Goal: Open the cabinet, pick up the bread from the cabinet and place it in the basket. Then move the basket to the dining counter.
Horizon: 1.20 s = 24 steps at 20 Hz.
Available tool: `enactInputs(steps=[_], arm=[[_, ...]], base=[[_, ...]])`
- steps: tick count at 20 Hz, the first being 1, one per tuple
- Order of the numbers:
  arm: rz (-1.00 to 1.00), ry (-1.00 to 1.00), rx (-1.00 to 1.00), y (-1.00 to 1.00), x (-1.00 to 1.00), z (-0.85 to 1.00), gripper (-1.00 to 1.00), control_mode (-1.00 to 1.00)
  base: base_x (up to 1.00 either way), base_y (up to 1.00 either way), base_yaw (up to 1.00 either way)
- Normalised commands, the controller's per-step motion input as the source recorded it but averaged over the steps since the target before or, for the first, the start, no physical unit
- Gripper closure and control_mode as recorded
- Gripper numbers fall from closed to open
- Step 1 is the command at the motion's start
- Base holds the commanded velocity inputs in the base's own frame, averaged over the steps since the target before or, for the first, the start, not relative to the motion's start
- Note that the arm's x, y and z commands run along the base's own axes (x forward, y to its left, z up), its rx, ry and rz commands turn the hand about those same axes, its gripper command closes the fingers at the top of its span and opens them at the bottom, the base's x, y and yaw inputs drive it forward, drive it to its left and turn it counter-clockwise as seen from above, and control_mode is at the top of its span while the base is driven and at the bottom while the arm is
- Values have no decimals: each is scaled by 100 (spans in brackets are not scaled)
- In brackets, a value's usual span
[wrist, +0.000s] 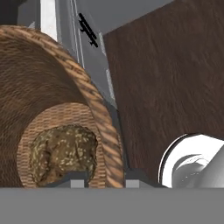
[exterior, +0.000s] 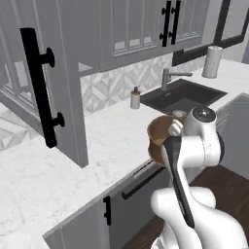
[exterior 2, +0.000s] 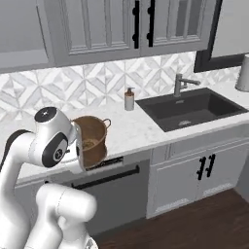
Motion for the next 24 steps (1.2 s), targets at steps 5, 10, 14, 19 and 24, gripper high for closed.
enactInputs(steps=[5, 10, 14, 19, 24], arm=[[0, 0, 0, 0, 0, 0, 100, 100], [0, 0, 0, 0, 0, 0, 100, 100], [0, 0, 0, 0, 0, 0, 100, 100], [0, 0, 0, 0, 0, 0, 100, 100], [0, 0, 0, 0, 0, 0, 100, 100]], base=[[8, 0, -87], [12, 0, -85], [23, -6, -77], [69, -54, -53], [100, -85, -11]])
